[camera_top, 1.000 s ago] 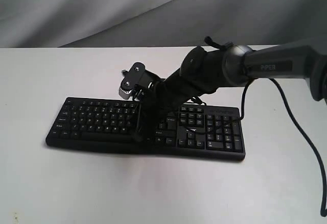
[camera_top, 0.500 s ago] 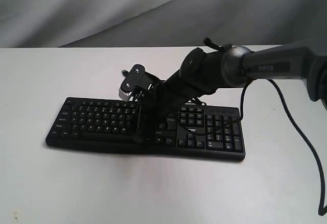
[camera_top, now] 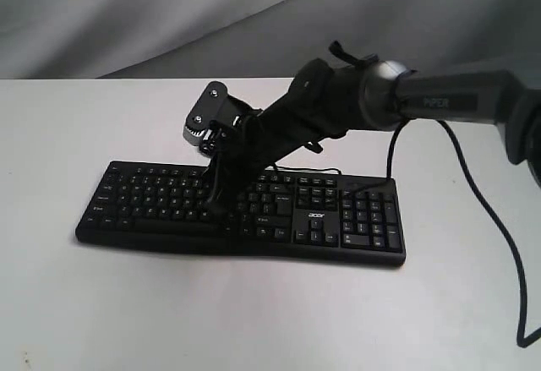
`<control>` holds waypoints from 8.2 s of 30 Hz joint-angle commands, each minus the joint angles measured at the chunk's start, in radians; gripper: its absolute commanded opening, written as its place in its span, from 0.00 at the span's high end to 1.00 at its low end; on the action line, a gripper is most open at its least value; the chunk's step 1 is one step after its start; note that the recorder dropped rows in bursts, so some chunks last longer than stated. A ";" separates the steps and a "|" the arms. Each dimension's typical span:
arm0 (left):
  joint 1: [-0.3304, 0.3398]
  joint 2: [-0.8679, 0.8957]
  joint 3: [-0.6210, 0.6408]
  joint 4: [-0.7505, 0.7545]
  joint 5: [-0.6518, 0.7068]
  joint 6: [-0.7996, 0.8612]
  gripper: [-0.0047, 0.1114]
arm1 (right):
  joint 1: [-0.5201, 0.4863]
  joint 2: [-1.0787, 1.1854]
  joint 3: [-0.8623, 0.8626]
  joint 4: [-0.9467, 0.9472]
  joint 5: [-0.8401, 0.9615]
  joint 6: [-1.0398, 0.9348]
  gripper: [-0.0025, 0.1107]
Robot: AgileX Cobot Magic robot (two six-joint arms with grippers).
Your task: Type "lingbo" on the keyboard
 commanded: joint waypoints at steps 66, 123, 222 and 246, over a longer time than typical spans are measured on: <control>0.001 -0.004 0.005 -0.004 -0.007 -0.002 0.96 | 0.011 0.064 -0.084 -0.148 0.055 0.189 0.98; 0.001 -0.004 0.005 -0.004 -0.007 -0.002 0.96 | 0.088 0.049 -0.084 -0.170 0.053 0.172 0.98; 0.001 -0.004 0.005 -0.004 -0.007 -0.002 0.96 | 0.107 0.160 -0.259 -0.230 0.185 0.247 0.98; 0.001 -0.004 0.005 -0.004 -0.007 -0.002 0.96 | -0.012 0.026 -0.092 -0.252 0.121 0.250 0.98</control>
